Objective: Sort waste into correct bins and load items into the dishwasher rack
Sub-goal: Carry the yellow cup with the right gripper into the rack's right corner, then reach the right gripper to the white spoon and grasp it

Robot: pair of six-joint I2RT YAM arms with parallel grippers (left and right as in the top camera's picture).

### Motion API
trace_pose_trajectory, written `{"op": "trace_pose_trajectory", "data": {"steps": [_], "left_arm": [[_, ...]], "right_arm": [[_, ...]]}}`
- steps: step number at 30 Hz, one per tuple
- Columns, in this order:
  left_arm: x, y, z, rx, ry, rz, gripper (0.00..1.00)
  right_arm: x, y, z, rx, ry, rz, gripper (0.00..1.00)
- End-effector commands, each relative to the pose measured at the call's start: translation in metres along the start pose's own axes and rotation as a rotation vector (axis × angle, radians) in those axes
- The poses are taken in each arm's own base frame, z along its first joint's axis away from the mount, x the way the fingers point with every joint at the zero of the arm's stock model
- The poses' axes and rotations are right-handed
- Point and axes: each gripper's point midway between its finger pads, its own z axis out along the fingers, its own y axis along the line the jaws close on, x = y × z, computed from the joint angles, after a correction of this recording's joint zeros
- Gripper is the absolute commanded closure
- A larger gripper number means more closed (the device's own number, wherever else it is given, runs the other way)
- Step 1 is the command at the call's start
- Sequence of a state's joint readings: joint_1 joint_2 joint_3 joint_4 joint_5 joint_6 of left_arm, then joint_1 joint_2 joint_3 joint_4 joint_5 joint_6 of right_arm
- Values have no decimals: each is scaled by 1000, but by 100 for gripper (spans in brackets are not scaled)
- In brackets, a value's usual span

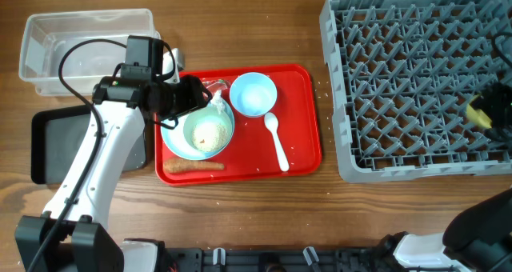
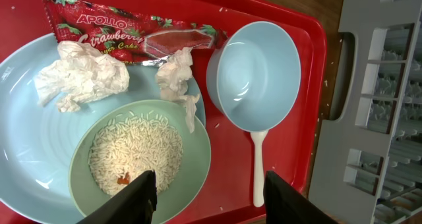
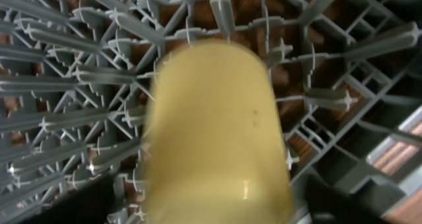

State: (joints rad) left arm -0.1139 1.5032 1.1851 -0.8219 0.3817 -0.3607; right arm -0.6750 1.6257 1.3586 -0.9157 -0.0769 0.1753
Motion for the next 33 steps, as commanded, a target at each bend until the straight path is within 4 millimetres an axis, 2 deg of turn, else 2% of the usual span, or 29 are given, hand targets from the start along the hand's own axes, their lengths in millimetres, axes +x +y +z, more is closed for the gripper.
{"op": "trace_pose_trajectory", "data": {"steps": [1, 5, 10, 16, 19, 24, 27, 30, 33], "left_arm": [[-6, -2, -8, -3, -30, 23, 48], [-6, -2, -8, -3, -30, 23, 48], [-6, -2, -8, -3, -30, 23, 45], [-6, -2, -8, -3, -30, 23, 42], [-6, -2, -8, -3, -30, 23, 41], [-6, 0, -8, -11, -34, 23, 41], [-6, 4, -8, -34, -36, 20, 41], [-4, 11, -8, -70, -33, 13, 40], [-4, 14, -9, -88, -34, 11, 39]], "right_arm": [[-10, -1, 1, 6, -23, 12, 0], [-14, 10, -8, -49, -48, 22, 0], [-12, 48, -38, -261, -80, -28, 0], [17, 100, -81, -416, -85, -203, 0], [49, 140, -93, -471, -48, -366, 1], [120, 221, -107, -588, 32, -647, 7], [156, 258, -112, -630, 45, -784, 10], [202, 283, -101, -591, 109, -882, 10], [243, 293, -88, -574, 201, -973, 11]]}}
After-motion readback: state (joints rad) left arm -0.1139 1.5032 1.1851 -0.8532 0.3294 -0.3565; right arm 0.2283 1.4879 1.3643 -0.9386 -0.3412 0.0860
